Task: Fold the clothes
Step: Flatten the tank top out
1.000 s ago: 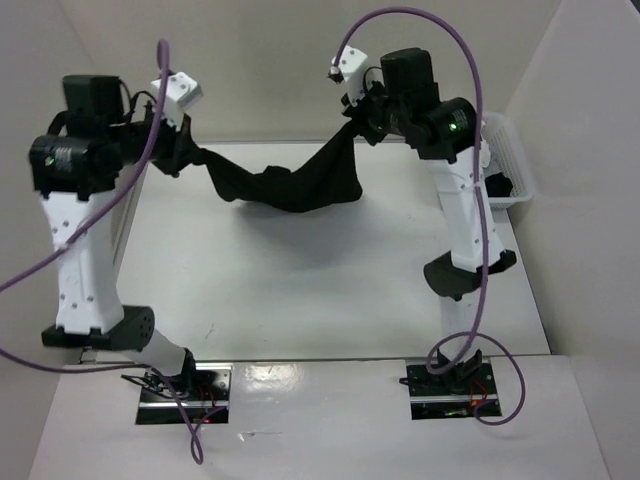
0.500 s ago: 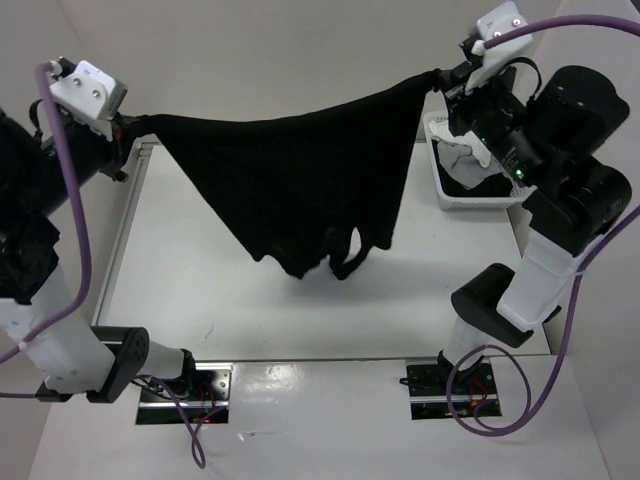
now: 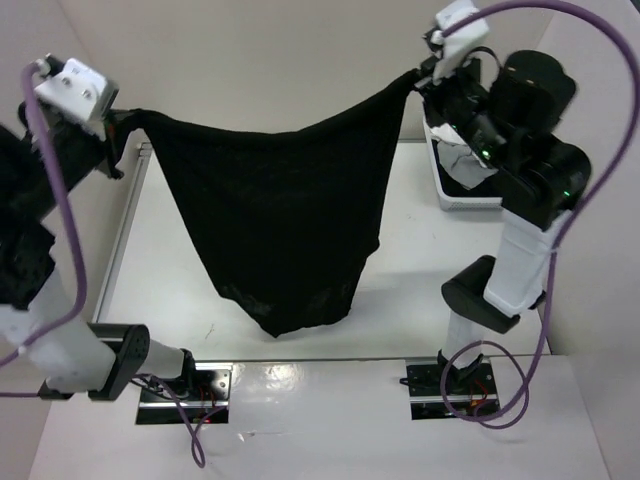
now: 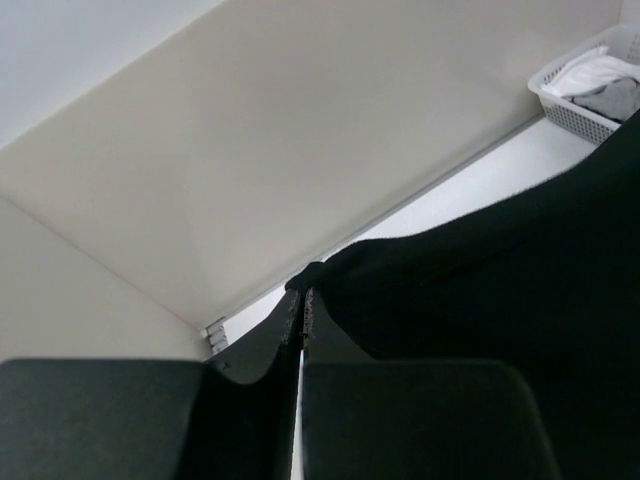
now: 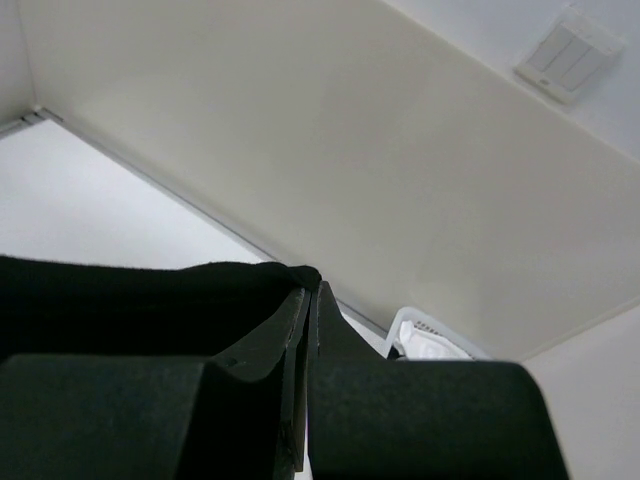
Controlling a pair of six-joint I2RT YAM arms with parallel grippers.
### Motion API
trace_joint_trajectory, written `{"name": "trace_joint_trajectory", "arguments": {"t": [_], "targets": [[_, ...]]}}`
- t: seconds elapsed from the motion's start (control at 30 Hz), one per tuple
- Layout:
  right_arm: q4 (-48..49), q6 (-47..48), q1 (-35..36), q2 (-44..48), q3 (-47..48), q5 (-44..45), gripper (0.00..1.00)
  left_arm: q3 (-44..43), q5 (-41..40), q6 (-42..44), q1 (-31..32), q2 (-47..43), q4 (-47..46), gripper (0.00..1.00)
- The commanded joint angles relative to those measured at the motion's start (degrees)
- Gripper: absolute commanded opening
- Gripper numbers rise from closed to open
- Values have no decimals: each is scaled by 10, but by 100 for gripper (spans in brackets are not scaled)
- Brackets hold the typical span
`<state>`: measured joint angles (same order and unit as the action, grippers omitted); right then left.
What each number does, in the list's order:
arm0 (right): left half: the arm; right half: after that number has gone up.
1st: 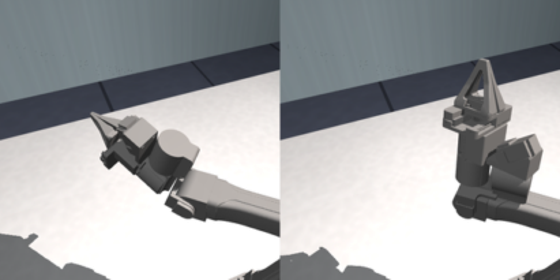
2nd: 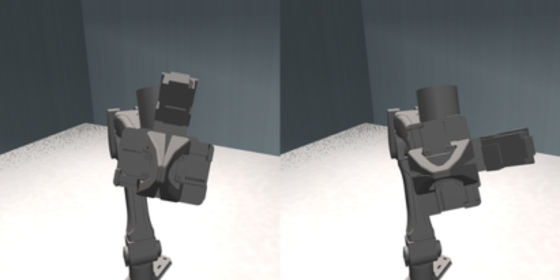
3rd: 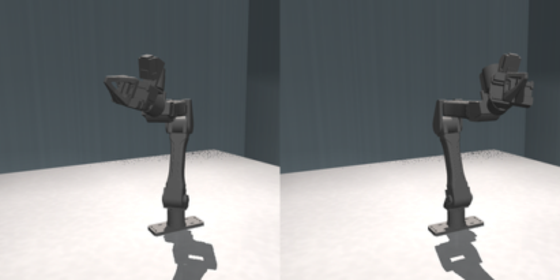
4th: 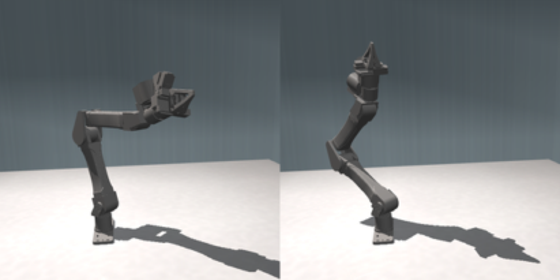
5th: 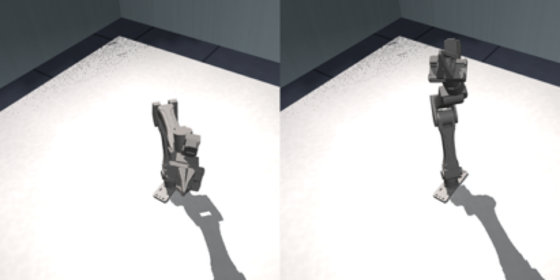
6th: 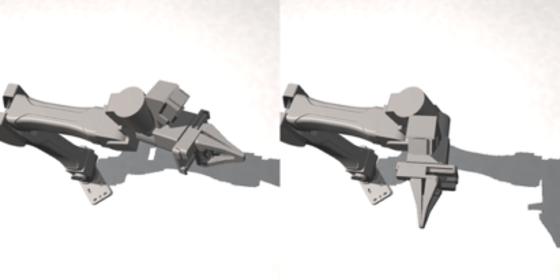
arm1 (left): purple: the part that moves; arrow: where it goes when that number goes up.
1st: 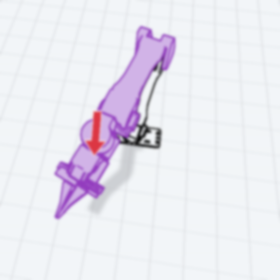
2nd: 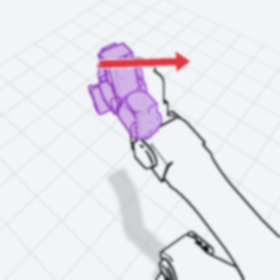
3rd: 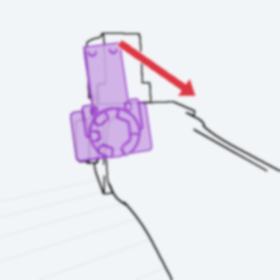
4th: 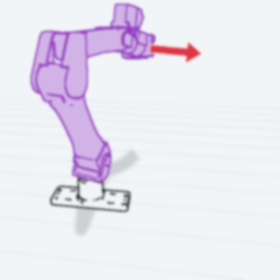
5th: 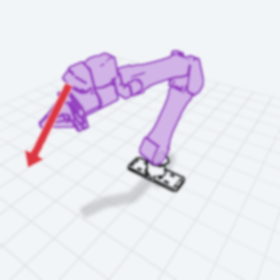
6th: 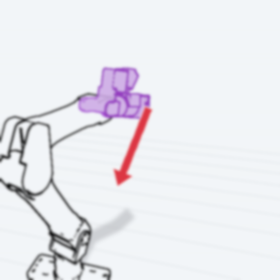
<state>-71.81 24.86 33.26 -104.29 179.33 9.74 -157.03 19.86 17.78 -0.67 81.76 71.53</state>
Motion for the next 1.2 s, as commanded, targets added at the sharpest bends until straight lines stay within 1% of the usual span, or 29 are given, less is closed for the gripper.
{"name": "trace_joint_trajectory", "arguments": {"t": [0.0, 0.03, 0.1, 0.13, 0.17, 0.2, 0.23, 0.37, 0.4, 0.53, 0.6, 0.7, 0.8, 0.87, 0.9, 0.97, 1.0, 1.03, 1.07, 1.1, 1.17], "targets": [[39, 12, -7, -49, -3, -1, 0, -11, 20, 5, -3, 71, -13, 0], [51, 12, -17, -61, 4, -9, 0, -17, 28, 5, -3, 86, -8, 0], [78, 19, -48, -93, 4, -28, 0, -57, 33, 5, -3, 141, 4, 0], [89, 19, -58, -105, 4, -33, 0, -82, 33, 5, -3, 189, 11, 0], [99, 19, -75, -125, 4, -33, 0, -159, 39, 5, -3, 218, 29, 0], [111, 19, -82, -134, 4, -38, 0, -200, 39, -8, -3, 246, 29, 0], [133, 19, -88, -143, 4, -38, 0, -223, 30, -8, -3, 280, 29, 0], [191, 31, -96, -180, 4, -16, 0, -213, -1, -8, 4, 308, -23, 0], [204, 37, -96, -185, 4, 4, 0, -226, -16, -8, 9, 316, -30, 0], [270, 42, -101, -192, 4, 33, 0, -226, -51, -22, 9, 323, -85, 0], [296, 26, -101, -192, 4, 49, 0, -226, -58, -39, 9, 305, -117, 0], [311, 13, -101, -163, 4, 56, 0, -226, -64, -51, 9, 271, -137, 0], [303, 21, -101, -151, 4, 56, 0, -226, -57, -45, 9, 252, -139, 0], [288, 37, -101, -142, 4, 47, 0, -226, -52, -31, 9, 247, -112, 0], [260, 44, -101, -142, 4, 42, 0, -226, -52, -26, 9, 247, -98, 0], [229, 50, -108, -142, 4, 26, 0, -226, -40, -5, 9, 260, -45, 0], [191, 50, -117, -148, 4, 13, 0, -226, -31, 1, 9, 271, -26, 0], [170, 50, -122, -156, 4, -15, 0, -226, -21, 8, 9, 277, 17, 0], [149, 50, -129, -161, 4, -30, 0, -217, -5, 15, 9, 290, 33, 0], [102, 55, -129, -168, 4, -43, 0, -181, -5, 1, 4, 285, 33, 0], [52, 73, -129, -194, 4, -77, 0, -67, 32, 36, -1, 243, 33, 0]]}}
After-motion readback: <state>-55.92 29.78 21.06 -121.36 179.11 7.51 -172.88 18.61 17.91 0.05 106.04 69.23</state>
